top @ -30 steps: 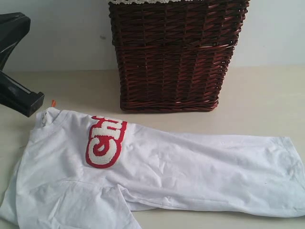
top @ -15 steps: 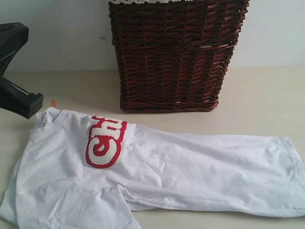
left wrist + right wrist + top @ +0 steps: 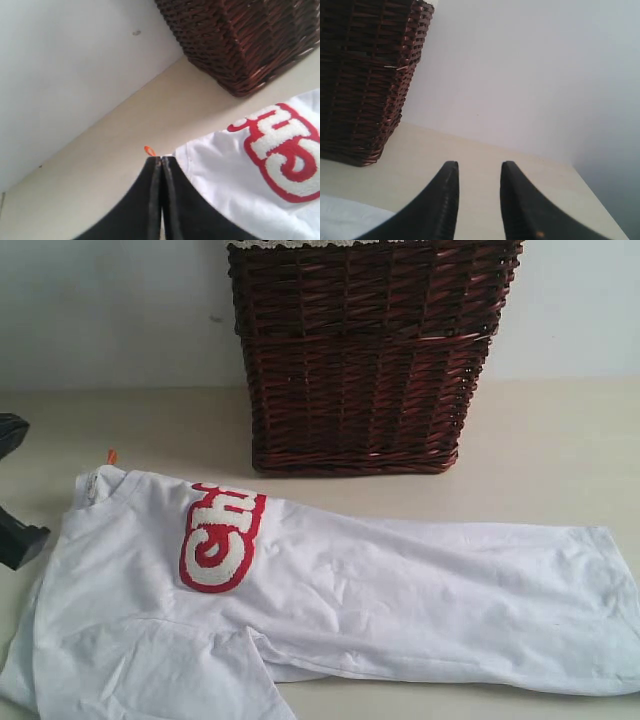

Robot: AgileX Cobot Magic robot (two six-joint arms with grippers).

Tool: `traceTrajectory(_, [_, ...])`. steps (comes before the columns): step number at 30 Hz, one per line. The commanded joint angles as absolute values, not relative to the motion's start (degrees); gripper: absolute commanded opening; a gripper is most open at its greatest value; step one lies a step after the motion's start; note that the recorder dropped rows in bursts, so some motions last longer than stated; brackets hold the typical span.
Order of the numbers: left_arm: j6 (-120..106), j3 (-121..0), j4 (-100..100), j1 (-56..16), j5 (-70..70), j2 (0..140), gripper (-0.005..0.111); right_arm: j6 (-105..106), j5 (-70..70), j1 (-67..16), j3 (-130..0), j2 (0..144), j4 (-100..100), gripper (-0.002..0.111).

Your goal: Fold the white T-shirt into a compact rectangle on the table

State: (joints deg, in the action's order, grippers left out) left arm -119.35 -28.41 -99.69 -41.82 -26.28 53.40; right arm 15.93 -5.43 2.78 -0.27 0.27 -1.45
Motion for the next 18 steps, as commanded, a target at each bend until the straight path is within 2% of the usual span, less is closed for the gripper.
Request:
traceTrajectory(1, [-120.21, -28.86, -99.95, -32.66, -11.74, 58.00, 0.000, 15.75, -5.35, 2.99, 0.00, 0.00, -1.30, 0.030])
traceTrajectory(5, [-114.95, -28.64, -99.95, -26.02, -1.53, 64.53, 0.000, 15.75, -5.35, 2.99, 0.00, 0.00, -1.30, 0.030])
traceTrajectory(9, [-111.81, -27.90, -99.95, -24.99, 1.90, 70.20, 0.000, 15.75, -5.35, 2.99, 0.00, 0.00, -1.30, 0.030])
traceTrajectory(18, [-106.95, -24.12, -99.95, -24.56, -14.86, 76.40, 0.000, 15.75, -5.48, 2.99, 0.00, 0.00, -1.30, 0.030])
